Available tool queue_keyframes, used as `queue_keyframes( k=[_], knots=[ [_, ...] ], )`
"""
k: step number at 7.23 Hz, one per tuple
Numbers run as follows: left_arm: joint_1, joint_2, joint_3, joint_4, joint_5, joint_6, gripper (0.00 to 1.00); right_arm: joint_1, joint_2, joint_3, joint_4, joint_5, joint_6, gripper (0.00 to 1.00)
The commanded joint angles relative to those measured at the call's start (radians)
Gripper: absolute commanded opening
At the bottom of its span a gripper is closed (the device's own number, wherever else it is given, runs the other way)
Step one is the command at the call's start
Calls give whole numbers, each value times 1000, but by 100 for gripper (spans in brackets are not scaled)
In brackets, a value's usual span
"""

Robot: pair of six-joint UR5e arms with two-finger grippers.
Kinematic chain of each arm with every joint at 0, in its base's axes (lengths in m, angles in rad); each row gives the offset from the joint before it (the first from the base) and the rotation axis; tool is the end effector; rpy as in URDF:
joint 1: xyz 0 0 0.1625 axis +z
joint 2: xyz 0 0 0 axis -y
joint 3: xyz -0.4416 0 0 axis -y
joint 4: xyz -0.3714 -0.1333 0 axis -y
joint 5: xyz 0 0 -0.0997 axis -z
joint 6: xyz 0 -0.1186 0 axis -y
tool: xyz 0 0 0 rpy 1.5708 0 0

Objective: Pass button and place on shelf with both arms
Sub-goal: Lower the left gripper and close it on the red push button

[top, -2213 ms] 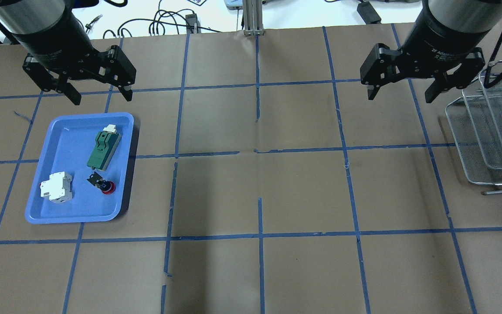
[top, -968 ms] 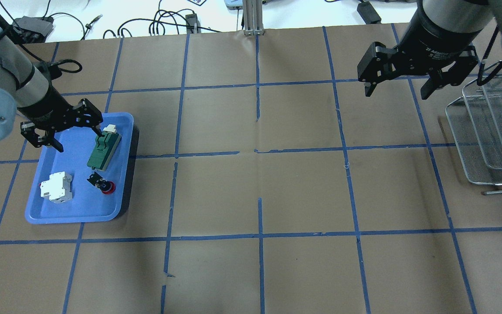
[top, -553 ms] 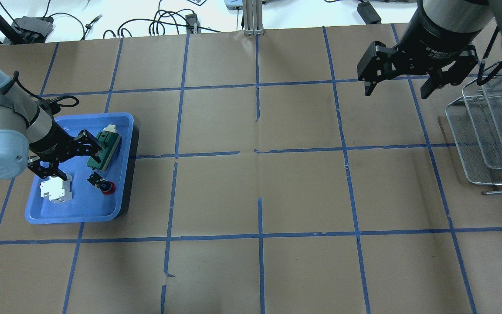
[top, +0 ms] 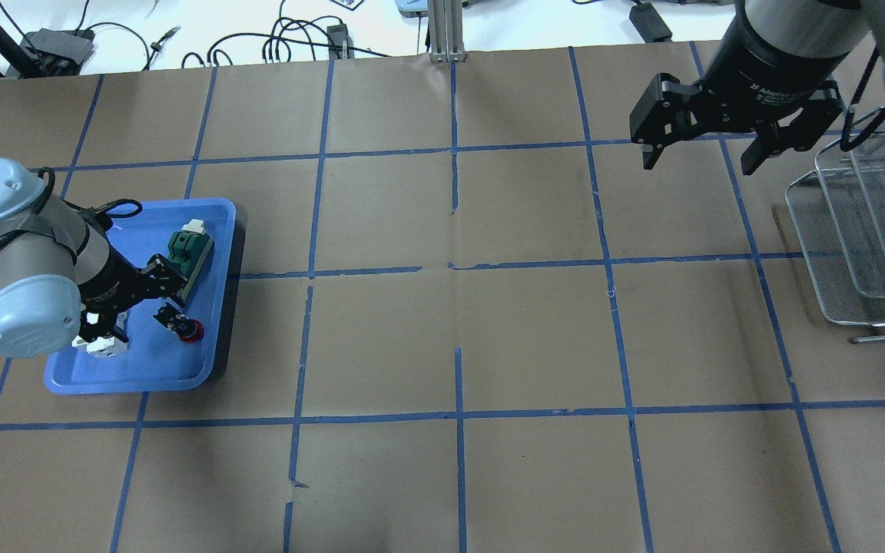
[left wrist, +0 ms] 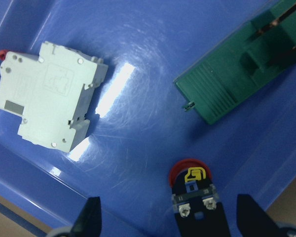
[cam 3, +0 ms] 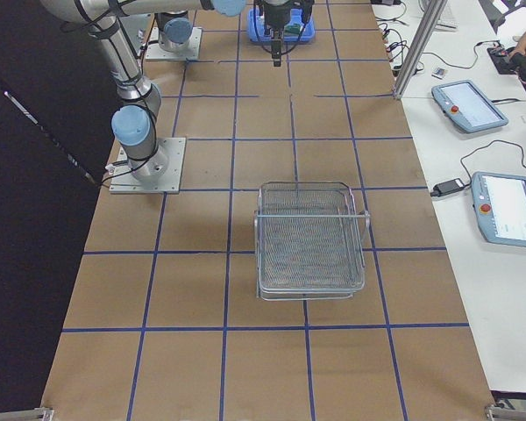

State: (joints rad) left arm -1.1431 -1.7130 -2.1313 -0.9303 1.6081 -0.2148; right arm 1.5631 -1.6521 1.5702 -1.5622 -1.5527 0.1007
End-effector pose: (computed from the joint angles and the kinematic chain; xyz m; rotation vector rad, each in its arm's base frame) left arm 0.0645 -0.4521 0.2351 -0.9801 2.9509 0.1024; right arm 0.1320 -0.4434 0.5221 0.1679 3.1136 -0.1129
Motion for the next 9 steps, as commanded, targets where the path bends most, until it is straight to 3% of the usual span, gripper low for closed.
queue_keyframes(
  k=[1, 2, 3, 5, 6, 8, 9],
  knots=[
    [0, -11, -2, 5, -4, -6, 87, 0, 0, 1, 1, -1, 1, 100],
    [0, -13, -4, 4, -13, -8, 59, 0, 2, 1, 1, 0, 1, 100],
    [-1, -13, -4, 2, -73, -11, 49, 0, 0, 1, 1, -1, 1, 100],
    [-1, -13, -5, -4, -80, -9, 49, 0, 0, 1, -1, -1, 1, 100],
    [-1, -8, -4, 4, -73, -3, 40, 0, 0, 1, -1, 0, 1, 100],
    [-1, 15, 10, 2, -79, 15, 6, -14, 3, 1, -4, -9, -35, 100],
    [-15, 26, 22, -8, -82, 17, 0, -52, 3, 1, -2, -6, -79, 100]
  ],
)
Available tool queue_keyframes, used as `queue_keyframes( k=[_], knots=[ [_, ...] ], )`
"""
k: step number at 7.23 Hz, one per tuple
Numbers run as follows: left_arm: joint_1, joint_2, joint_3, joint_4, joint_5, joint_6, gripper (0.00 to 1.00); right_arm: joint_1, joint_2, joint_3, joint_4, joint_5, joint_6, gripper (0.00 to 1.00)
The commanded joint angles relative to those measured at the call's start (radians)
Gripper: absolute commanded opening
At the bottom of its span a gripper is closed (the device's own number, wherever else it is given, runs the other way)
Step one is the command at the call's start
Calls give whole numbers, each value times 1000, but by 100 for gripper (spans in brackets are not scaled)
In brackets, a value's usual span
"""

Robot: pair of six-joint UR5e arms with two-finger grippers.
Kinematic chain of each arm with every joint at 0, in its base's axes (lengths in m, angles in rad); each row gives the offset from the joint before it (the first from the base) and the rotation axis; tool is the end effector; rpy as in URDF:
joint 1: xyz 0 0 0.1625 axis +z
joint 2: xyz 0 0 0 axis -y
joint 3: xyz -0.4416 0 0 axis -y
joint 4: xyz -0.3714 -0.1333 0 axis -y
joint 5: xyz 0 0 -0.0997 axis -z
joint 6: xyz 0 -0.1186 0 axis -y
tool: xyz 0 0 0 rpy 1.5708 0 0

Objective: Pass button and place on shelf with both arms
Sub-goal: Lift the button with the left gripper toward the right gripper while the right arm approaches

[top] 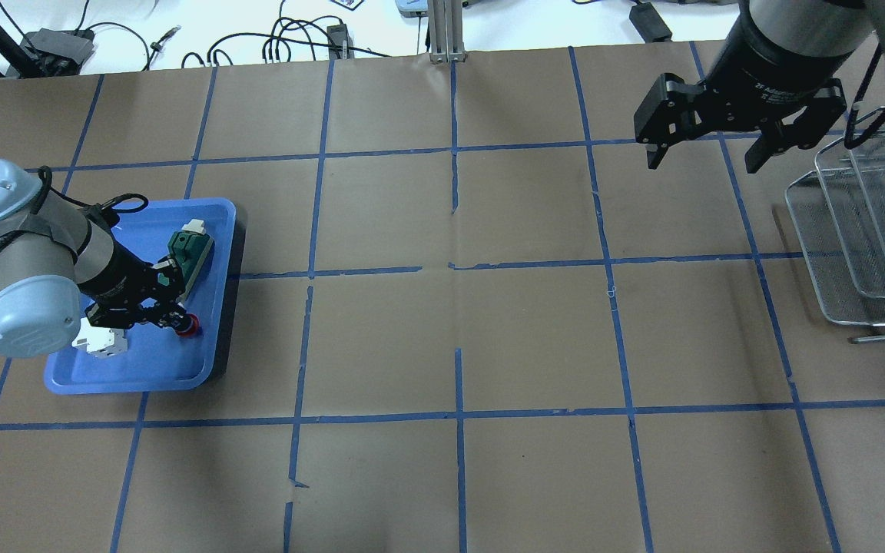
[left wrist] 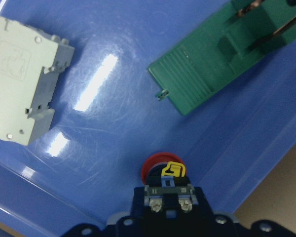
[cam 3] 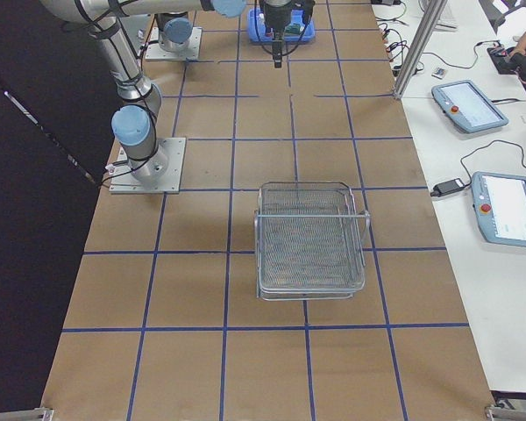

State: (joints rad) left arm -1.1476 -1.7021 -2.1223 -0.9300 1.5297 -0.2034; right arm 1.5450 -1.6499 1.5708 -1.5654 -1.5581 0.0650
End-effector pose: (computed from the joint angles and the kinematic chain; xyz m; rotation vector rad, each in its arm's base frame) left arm 0.0550 -0.4585 0.2434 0.9553 -2.9445 -0.0577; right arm 0.1233 -0.4468 0.5211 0.1411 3.1222 -0.1148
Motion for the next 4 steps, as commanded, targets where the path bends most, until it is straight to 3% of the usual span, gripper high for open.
queue_keyframes(
  k=[1, 3, 4],
  knots=[
    [-20, 34, 63, -92, -35, 13, 0, -108, -1, 0, 8, 9, -112, 100],
    [-32, 62, 235, -440, -243, 22, 0, -219, -1, 0, 13, 9, -303, 100],
    [-79, 77, 255, -487, -325, 57, 0, -253, -1, 0, 13, 18, -341, 100]
  ],
)
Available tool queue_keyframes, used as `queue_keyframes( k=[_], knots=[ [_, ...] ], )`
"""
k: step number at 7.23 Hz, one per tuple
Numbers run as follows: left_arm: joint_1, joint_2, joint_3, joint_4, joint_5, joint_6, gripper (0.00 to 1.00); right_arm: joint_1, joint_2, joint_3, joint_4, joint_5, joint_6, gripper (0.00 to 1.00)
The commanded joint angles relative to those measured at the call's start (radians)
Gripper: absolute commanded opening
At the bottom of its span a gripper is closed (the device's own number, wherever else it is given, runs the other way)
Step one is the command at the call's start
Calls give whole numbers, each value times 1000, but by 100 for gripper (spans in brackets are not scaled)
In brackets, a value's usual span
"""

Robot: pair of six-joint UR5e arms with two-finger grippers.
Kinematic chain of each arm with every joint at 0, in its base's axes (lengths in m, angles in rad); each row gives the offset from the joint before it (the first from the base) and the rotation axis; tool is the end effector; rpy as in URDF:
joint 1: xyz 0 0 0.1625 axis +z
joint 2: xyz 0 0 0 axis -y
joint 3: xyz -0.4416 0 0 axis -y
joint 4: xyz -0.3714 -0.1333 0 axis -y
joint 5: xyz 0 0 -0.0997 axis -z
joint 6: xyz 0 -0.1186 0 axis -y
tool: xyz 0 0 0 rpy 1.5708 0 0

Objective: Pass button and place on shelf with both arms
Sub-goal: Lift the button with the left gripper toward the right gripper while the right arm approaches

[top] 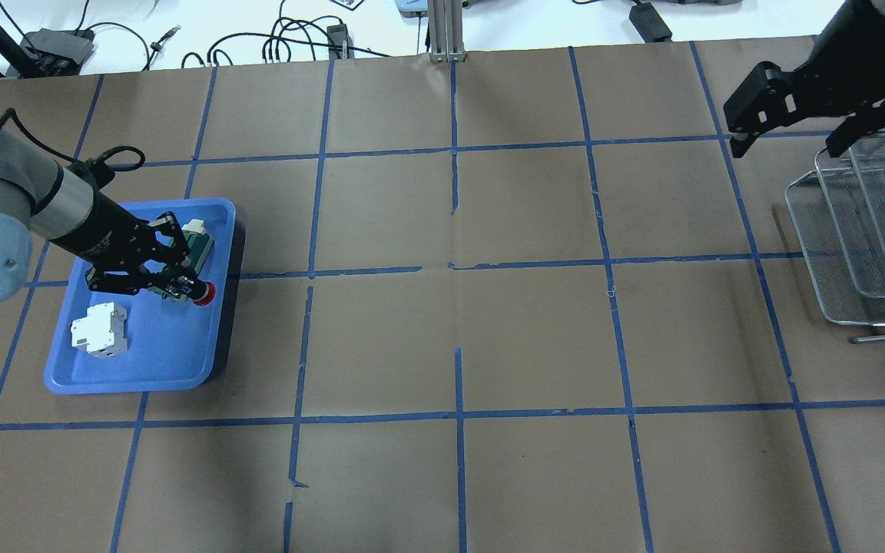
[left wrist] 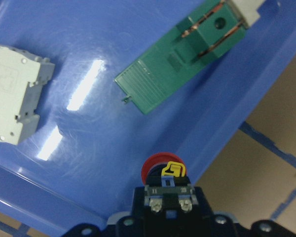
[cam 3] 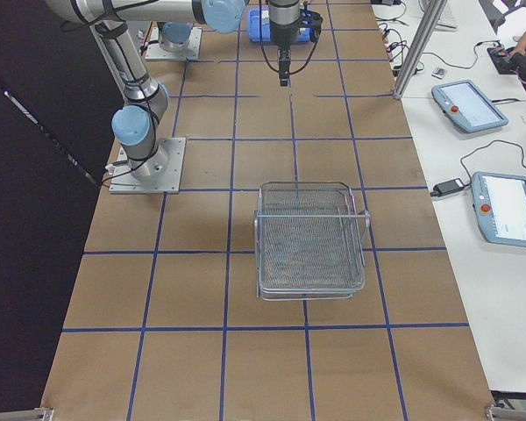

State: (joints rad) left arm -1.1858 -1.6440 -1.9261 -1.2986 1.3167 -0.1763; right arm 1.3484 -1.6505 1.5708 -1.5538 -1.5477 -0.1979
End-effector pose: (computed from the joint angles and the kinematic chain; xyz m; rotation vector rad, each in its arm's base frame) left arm 0.0181 -0.4790 0.3197 0.8217 -2.7472 -0.1852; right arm 0.0352 -0.4611 0.5202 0.0372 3.1302 -0.1036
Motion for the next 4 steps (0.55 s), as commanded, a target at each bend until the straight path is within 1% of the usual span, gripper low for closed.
queue_keyframes(
  k=[1, 2, 3, 4],
  knots=[
    [-125, 38, 67, -140, -182, 31, 0, -66, 0, 3, 10, 114, -84, 100],
    [-215, 52, 70, -143, -279, 28, 0, -66, -2, 11, 41, 241, -80, 100],
    [-269, 52, 70, -143, -435, 28, 0, -63, 0, 14, 88, 317, -77, 100],
    [-305, 50, 70, -140, -556, 31, 0, -64, 3, 15, 128, 384, -74, 100]
  ],
)
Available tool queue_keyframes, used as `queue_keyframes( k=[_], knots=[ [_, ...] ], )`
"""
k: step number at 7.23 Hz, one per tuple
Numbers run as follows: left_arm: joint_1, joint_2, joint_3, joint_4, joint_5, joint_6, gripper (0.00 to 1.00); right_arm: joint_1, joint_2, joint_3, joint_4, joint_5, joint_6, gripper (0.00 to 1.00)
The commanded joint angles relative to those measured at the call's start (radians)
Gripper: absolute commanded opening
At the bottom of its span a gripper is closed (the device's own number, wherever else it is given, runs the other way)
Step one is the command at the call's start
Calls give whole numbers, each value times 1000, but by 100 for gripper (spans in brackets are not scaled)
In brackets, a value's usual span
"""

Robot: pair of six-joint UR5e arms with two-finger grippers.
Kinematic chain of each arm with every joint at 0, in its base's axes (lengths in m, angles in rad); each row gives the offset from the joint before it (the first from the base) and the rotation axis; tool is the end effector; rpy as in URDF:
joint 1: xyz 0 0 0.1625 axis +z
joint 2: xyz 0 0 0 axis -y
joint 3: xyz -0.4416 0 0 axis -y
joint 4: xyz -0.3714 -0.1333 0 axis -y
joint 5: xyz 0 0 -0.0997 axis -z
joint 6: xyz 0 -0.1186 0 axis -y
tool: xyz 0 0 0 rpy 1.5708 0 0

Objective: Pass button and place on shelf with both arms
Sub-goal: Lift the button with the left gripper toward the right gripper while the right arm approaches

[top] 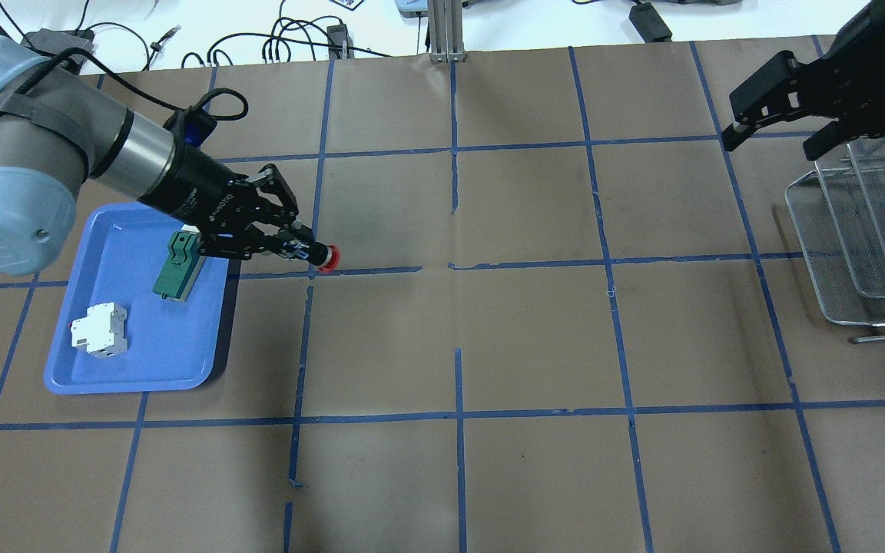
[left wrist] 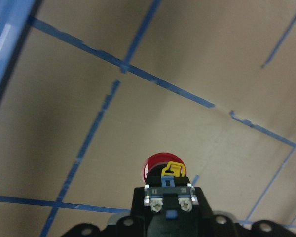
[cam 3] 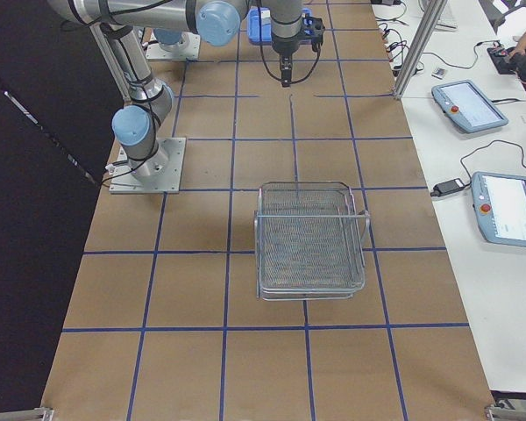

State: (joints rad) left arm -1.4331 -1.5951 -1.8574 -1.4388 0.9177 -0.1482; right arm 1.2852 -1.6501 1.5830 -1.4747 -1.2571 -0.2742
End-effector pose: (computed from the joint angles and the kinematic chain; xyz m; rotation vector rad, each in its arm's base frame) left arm -0.1422 -0.4696 0.3799 0.4280 -2.4446 -0.2269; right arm 0.0413 -0.4623 0.5120 0.0226 2.8309 -0.0842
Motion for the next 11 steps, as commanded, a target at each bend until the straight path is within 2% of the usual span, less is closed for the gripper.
queue_keyframes(
  k=[1, 2, 3, 6, 7, 9, 11],
  knots=[
    [-87, 1, 0, 12, -294, 12, 0, -6, 21, 8, 98, 179, 6, 100],
    [-93, -6, -12, 14, -416, 75, 0, -24, 33, 8, 153, 256, 6, 100],
    [-95, -11, -23, 12, -525, 119, 0, -39, 38, 18, 248, 388, 3, 100],
    [-112, -40, -132, 61, -854, 303, 0, -66, 43, 103, 272, 623, -5, 100],
    [-127, -58, -160, 137, -960, 311, 0, -66, 42, 127, 264, 642, -7, 100],
    [-180, -86, -213, 269, -974, 308, 0, -50, 27, 172, 274, 715, -8, 100],
    [-193, -92, -223, 273, -973, 305, 0, 9, 38, 173, 272, 792, -13, 100]
  ],
)
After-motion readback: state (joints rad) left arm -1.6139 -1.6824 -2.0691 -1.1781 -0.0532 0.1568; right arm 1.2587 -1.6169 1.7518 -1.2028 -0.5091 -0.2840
